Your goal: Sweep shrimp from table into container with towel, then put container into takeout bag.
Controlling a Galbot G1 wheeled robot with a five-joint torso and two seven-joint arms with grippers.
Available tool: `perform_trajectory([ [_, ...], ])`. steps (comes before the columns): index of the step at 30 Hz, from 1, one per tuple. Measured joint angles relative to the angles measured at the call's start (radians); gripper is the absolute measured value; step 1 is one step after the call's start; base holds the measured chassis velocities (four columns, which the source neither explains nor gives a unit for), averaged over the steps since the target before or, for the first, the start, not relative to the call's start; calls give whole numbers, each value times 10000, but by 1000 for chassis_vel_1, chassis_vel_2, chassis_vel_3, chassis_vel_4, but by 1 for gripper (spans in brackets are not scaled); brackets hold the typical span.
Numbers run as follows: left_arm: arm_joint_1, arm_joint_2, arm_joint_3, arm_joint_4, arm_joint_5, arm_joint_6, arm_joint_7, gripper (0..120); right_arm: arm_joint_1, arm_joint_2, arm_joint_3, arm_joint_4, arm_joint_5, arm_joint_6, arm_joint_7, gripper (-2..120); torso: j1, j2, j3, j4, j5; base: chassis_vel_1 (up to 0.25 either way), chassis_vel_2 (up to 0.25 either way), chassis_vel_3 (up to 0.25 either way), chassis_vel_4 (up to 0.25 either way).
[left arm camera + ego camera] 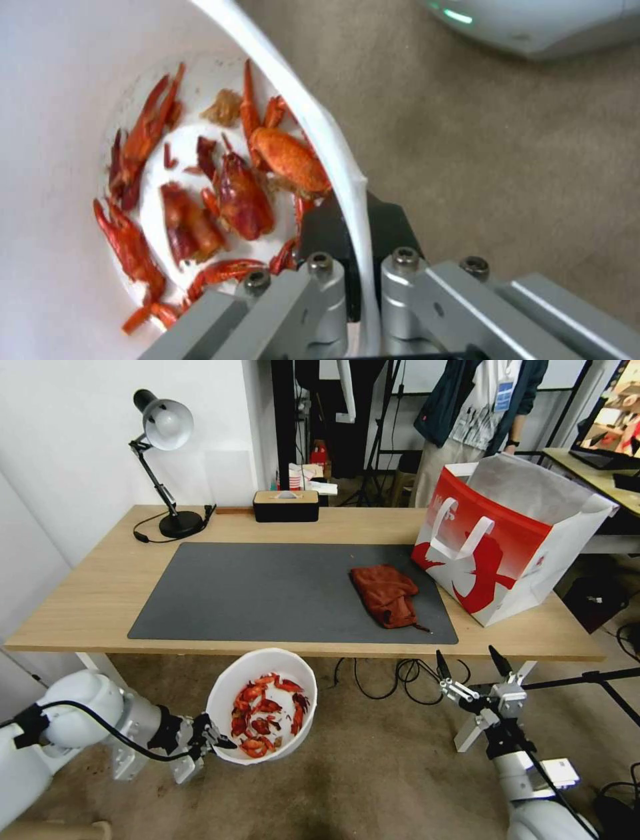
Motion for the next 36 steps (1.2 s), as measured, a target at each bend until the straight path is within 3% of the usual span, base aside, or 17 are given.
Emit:
perform_trajectory([
  [7,7,531,-761,-255,-745,-13,199,0,-14,116,-75,-254,-135,143,-31,100,1,0,0,-1,0,0,0,0,0],
  [9,-21,1052,-1090,-323,-1258,-38,399,0,109,108,-129,-349,-171,141,-35,100,1,0,0,-1,3,0,0,0,0],
  [14,-346,1438,-1080,-321,-1765,-80,496,0,242,17,-163,-356,-163,42,-35,100,2,0,0,0,-1,0,0,0,0],
  [17,-1046,1811,-623,-223,-2153,141,389,0,272,-108,-144,-315,-104,-47,-29,100,1,0,0,-3,2,0,0,0,0],
  [22,-1605,2120,-58,-1,-2464,397,158,0,237,-157,-76,-233,-50,-92,-24,100,1,0,0,0,0,0,0,0,0],
  [25,-2453,2231,323,247,-2530,435,99,0,146,-143,-17,-197,-46,-113,-24,100,2,0,0,-3,0,0,0,0,0],
  [31,-3260,2313,694,537,-2559,447,76,0,130,-62,-38,-235,-150,-142,-27,100,1,0,0,-2,-1,0,0,0,0],
  [36,-3499,2446,700,818,-2595,507,10,0,435,-195,-359,-447,-196,-304,-44,100,2,0,0,2,1,0,0,0,0],
])
